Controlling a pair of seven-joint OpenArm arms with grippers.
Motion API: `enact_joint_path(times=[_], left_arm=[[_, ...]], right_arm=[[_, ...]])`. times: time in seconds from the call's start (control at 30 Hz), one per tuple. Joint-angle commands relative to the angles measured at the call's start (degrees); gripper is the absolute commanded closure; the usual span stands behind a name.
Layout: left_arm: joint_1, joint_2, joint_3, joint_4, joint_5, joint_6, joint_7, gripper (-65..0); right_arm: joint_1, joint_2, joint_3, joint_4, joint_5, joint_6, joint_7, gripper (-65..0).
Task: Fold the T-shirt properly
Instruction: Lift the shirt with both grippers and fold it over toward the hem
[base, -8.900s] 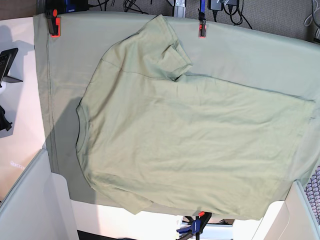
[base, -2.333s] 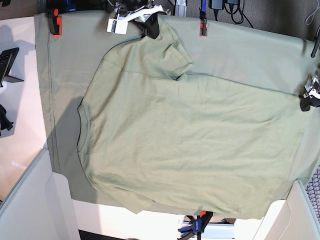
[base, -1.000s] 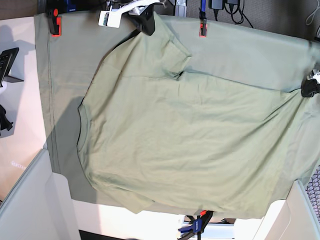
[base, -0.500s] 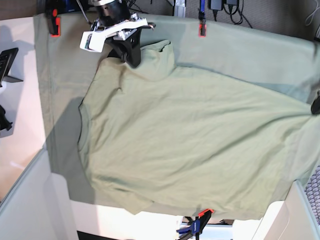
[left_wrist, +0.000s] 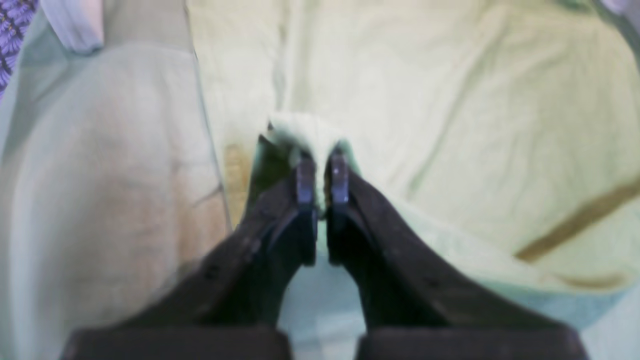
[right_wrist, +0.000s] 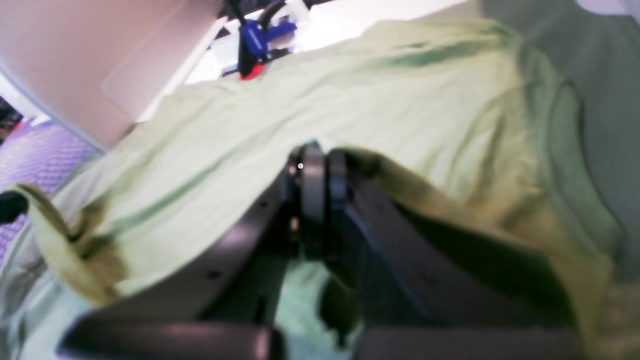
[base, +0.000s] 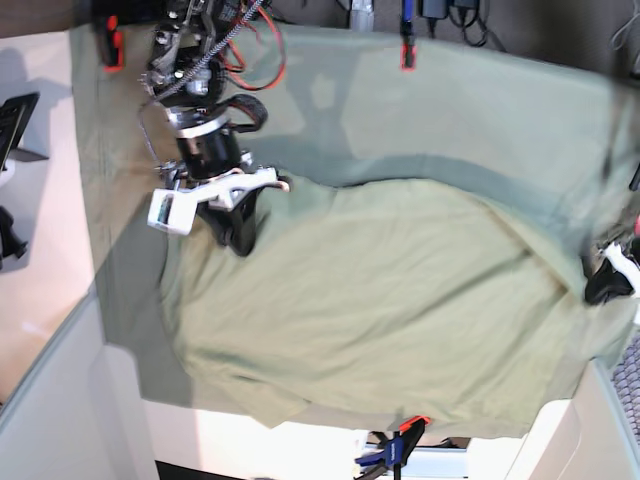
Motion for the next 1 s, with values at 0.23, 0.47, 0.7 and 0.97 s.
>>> enact_joint_path(times=[0.23, 0.47, 0.7, 0.97], left_arm=[[-12.00, -0.94, 3.78, -14.88, 4.13, -0.65, -8.44, 0.0], [-13.49, -0.57, 4.81, -19.04, 7.63, -0.65, -12.85, 0.0], [-13.49, 0.44, 10.91, -19.47, 10.60, 5.92, -17.44, -1.3], [-13.51, 2.08, 11.17, -19.58, 11.10, 11.67, -18.29, -17.9]], right_arm=[[14.14, 2.89, -0.11, -14.14, -3.50, 0.04, 1.33, 0.0], [19.43, 3.67, -0.09, -20.35, -5.84, 0.00, 1.49, 0.0], [21.24, 3.85, -0.09, -23.08, -8.28, -0.13, 2.56, 0.0], [21.53, 3.96, -0.11, -26.53, -8.33, -0.13, 6.25, -29.6]])
